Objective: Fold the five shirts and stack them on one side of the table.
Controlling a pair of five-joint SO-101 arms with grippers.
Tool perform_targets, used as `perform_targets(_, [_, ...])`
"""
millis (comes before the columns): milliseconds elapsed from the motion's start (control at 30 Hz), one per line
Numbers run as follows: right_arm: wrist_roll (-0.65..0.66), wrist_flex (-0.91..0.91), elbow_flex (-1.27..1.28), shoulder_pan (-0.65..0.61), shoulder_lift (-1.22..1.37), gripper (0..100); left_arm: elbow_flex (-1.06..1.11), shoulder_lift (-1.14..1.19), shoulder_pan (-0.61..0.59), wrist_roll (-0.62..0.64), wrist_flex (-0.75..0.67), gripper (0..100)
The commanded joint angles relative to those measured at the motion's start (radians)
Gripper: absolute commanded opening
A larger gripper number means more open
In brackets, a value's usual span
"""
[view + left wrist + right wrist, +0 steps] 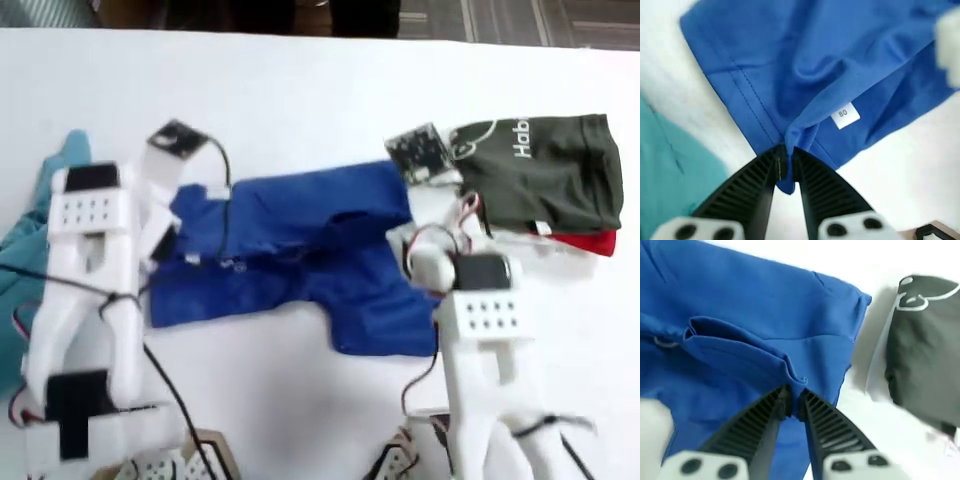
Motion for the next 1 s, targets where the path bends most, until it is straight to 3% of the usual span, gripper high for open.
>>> perform_targets(0, [0.008,0.050,0.023,0.015,-0.137,2.1,0.077,-0.121,-0.008,-0.008,-0.035,3])
perform_targets(300, [0.035,0.246,0.029,0.015,-0.337,2.1,0.214,-0.222,-0.008,-0.011,-0.049,3])
perform_targets(633, [0.071,0.185,0.307,0.007,-0.432,2.1,0.429,-0.218,-0.008,-0.011,-0.272,3])
perform_targets(967, [0.132,0.153,0.446,0.016,-0.504,2.1,0.527,-0.218,-0.012,-0.011,-0.361,3])
